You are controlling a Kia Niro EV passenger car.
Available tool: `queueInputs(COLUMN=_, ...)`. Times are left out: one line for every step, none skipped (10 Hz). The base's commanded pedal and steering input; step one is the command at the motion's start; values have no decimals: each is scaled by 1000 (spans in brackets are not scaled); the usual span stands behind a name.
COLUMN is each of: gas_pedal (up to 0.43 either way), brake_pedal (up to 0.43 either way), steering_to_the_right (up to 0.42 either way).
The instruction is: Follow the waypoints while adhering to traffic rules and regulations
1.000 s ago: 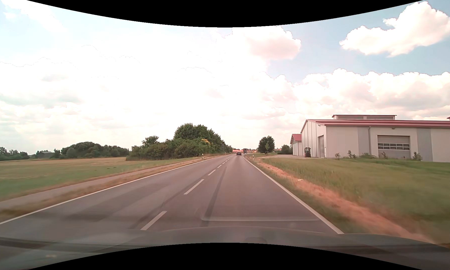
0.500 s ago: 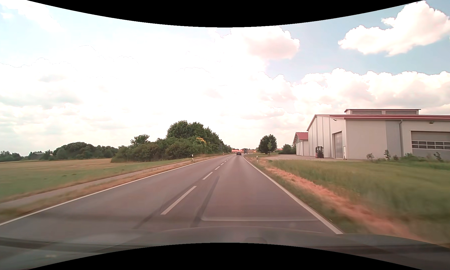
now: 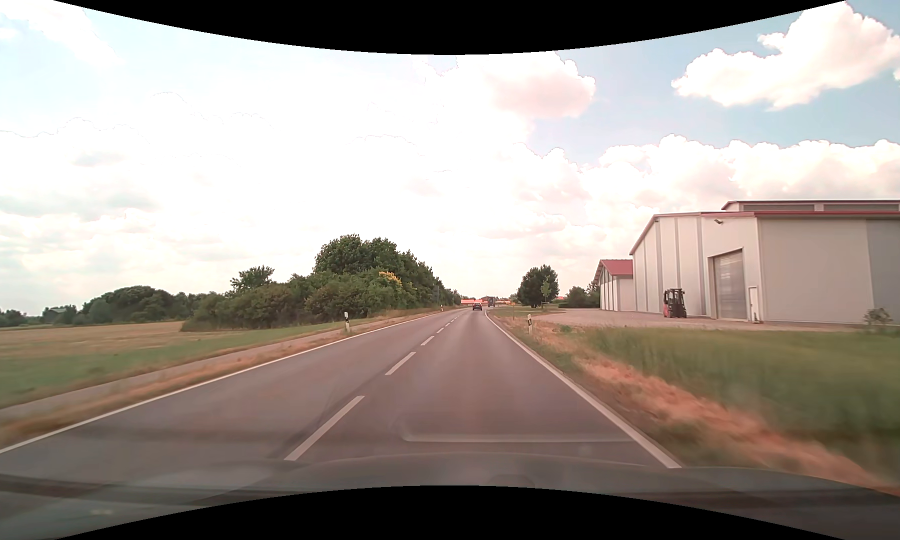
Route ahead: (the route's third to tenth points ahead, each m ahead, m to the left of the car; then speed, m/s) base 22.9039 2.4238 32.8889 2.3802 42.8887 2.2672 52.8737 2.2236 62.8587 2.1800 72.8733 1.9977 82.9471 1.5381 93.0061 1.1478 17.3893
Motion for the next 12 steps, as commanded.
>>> queueInputs(gas_pedal=370, brake_pedal=0, steering_to_the_right=1)
queueInputs(gas_pedal=370, brake_pedal=0, steering_to_the_right=0)
queueInputs(gas_pedal=370, brake_pedal=0, steering_to_the_right=0)
queueInputs(gas_pedal=370, brake_pedal=0, steering_to_the_right=0)
queueInputs(gas_pedal=358, brake_pedal=0, steering_to_the_right=0)
queueInputs(gas_pedal=358, brake_pedal=0, steering_to_the_right=-1)
queueInputs(gas_pedal=339, brake_pedal=0, steering_to_the_right=-1)
queueInputs(gas_pedal=331, brake_pedal=0, steering_to_the_right=-1)
queueInputs(gas_pedal=311, brake_pedal=0, steering_to_the_right=-1)
queueInputs(gas_pedal=299, brake_pedal=0, steering_to_the_right=-1)
queueInputs(gas_pedal=299, brake_pedal=0, steering_to_the_right=-1)
queueInputs(gas_pedal=287, brake_pedal=0, steering_to_the_right=-1)
